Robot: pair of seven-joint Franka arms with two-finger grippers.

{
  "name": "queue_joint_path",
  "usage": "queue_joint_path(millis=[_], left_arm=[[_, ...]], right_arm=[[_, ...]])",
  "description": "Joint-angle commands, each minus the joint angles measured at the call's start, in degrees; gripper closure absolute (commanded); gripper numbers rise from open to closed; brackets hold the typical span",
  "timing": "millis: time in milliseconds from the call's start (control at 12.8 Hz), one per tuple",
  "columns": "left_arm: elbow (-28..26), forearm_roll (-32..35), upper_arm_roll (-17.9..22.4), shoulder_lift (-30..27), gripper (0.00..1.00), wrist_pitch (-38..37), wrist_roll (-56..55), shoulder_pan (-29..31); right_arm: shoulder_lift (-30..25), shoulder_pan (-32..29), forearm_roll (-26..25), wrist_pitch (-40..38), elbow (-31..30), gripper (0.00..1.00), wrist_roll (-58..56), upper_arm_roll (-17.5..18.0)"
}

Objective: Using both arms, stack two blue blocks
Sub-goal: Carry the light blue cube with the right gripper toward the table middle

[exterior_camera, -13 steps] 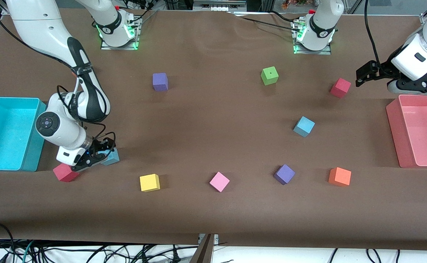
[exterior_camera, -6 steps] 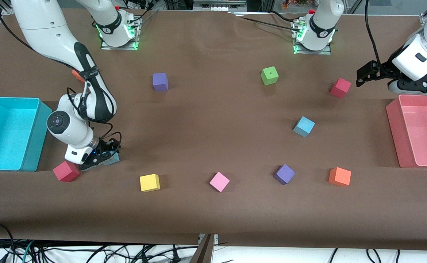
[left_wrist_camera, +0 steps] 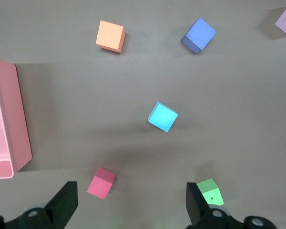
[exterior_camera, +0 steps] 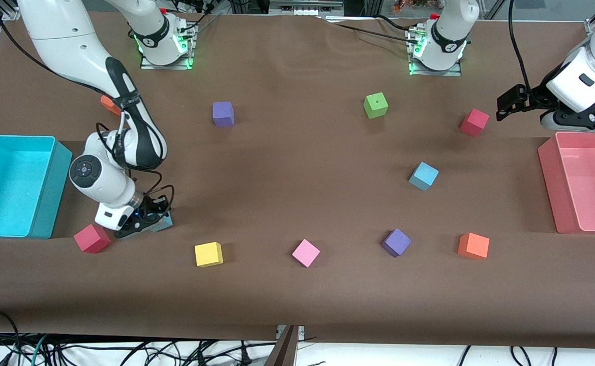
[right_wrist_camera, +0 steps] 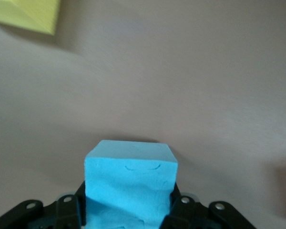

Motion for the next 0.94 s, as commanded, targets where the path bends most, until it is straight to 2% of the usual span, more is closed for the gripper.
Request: queue_joint_path(millis=[0, 234, 547, 703, 859], left_arm=[[1.3, 1.7, -0.2, 0.5, 0.00, -1.2, -0.4, -0.1], [1.3, 1.8, -0.1, 0.5, 0.00, -1.2, -0.4, -0.1], [1.3, 1.7, 0.1, 0.5, 0.00, -1.2, -0.3, 0.0], [1.3, 1.7, 0.2, 0.5, 0.00, -1.2, -0.3, 0.0], [1.3, 1.7, 0.3, 0.6, 0.00, -1.2, -0.2, 0.1]], right_arm=[[-1.2, 3.5, 0.7, -9.0, 5.6, 0.75, 9.4, 0.9], [-1.2, 11.3, 0.3, -15.0, 11.3, 0.75, 24.2, 0.9], [1.0, 22.1, 0.0, -16.5, 16.0, 0.75, 44.2, 0.9], [4.9, 27.2, 0.0, -16.4, 20.3, 0.70, 55.0, 0.9], [9.5, 31.9, 0.0, -16.2, 25.4, 0.70, 61.5, 0.8]])
